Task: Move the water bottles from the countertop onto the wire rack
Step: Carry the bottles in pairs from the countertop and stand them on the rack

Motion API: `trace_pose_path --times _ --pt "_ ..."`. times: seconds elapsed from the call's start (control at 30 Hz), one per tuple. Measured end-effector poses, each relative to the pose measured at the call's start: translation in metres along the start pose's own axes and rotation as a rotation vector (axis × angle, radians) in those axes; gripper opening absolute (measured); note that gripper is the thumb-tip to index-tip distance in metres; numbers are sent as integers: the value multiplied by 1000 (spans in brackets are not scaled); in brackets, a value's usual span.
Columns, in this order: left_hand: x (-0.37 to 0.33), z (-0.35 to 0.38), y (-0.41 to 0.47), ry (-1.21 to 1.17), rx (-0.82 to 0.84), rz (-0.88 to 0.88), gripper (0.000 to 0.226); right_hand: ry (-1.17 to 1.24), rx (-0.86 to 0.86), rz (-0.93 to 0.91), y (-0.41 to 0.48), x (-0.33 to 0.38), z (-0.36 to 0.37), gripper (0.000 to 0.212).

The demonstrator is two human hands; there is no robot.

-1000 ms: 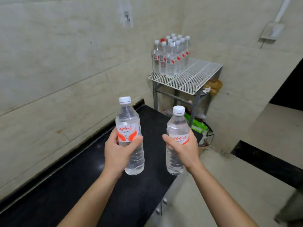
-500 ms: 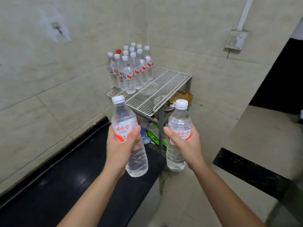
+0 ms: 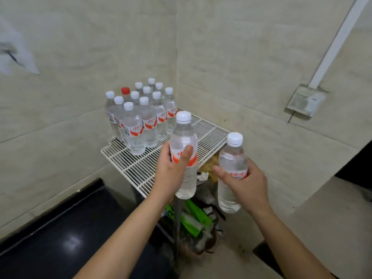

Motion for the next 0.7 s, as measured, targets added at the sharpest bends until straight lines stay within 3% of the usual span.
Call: trace_pose_path --times 0.1,0.27,0.4,0.57,0.7 --pt "1 4 31 61 18 30 55 20 47 -13 49 -3 7 27" --pt "45 -15 76 229 -137 2 70 59 186 -46 128 -29 54 56" --pt "56 -27 95 179 -280 -39 49 125 385 -44 182 -54 111 53" --pt "70 -37 114 157 -526 -157 45 175 670 -57 219 -76 184 63" --pt "89 -36 113 244 -597 -243 44 224 831 -11 218 -98 213 71"
Point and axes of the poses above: each hand's wrist, its own y-axis towards the middle knuckle, its own z-axis out of the palm, x = y × z, the point moved 4 cm from there along y, towards the middle knuckle, and after that the axes turned 14 degrees about y, right-handed, at the moved point
